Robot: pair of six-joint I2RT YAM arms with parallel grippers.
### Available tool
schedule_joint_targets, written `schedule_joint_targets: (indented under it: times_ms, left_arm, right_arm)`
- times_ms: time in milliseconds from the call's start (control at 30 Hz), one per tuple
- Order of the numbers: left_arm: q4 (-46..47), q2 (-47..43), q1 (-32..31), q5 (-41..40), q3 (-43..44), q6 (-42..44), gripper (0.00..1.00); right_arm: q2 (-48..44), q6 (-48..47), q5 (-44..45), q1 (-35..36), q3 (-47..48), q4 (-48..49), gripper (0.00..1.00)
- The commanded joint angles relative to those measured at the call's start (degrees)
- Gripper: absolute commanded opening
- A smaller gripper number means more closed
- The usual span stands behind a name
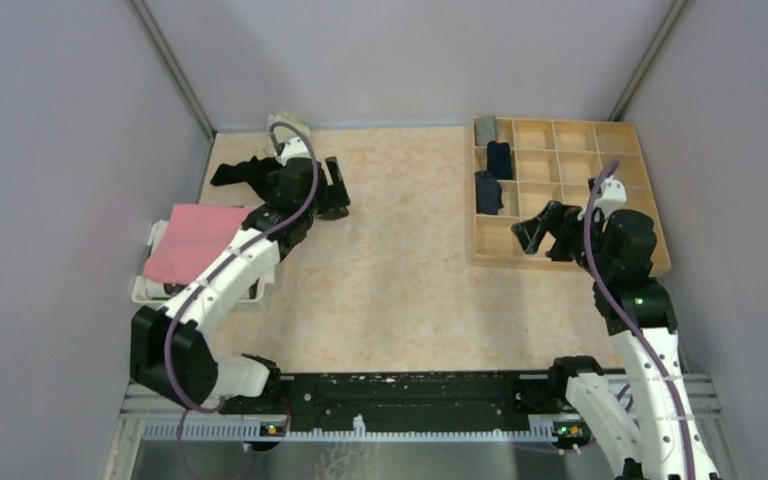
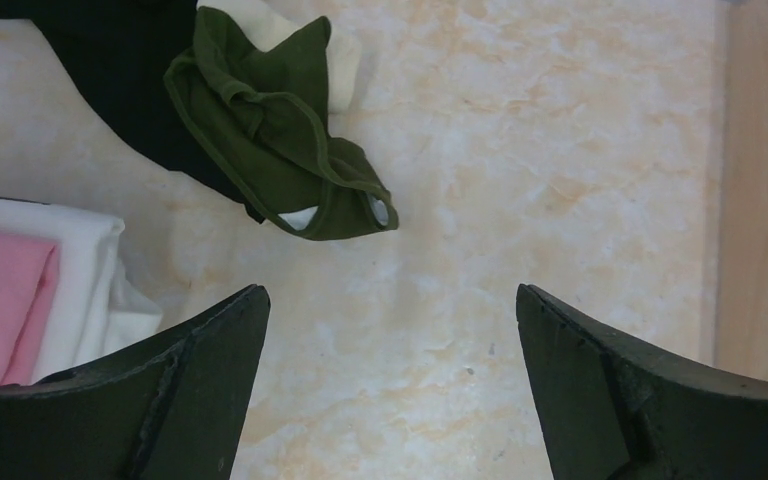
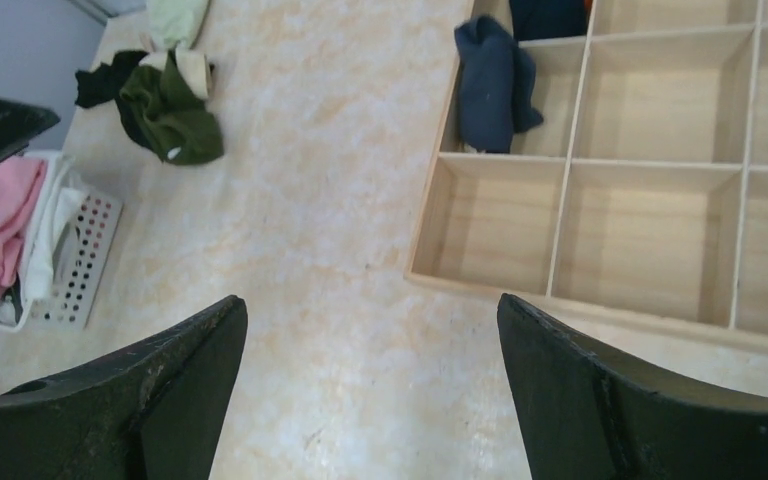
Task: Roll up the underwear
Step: Move the underwear to the center of the board.
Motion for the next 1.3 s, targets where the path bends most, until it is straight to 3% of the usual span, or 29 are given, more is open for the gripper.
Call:
schedule_joint_targets:
  times_ms: [0,300,733,967,1200,1267]
  left_arm:
    - [-0.06,6.78,2.66,-2.31,3.87,0.83,0.99]
    - [4.72,22.32,6.00,-3.77,10.15,-0.90,0.93]
    - [6.99,36.81,7.42,-7.24,18.22,-1.78,0.68]
    - [7.92,37.76,8.44,-7.82,17.77,-1.35,0.46]
    - [10.36,35.31,8.54,-6.13,17.14,0.83,0.05]
    - [10.74,33.41,8.58,-5.48,16.91,1.68,0.00]
  right_arm:
    - [-1.75,0.02,-3.63,-0.09,-1.86,-3.79,0.91]
    - [-1.76,-1.01,-4.78,-0.09,-4.56,-5.56,0.91]
    - [-1.47,-1.53,-5.11,-0.09,-5.62,-5.43,0.91]
    - [-1.30,-1.58,-5.33,-0.09,-6.01,-4.89,0.91]
    - [-1.52,-1.30,-5.63,-0.09,-6.49,-4.19,0.91]
    - [-1.67,-1.06,-5.85,-0.09,-6.58,-3.95,0.91]
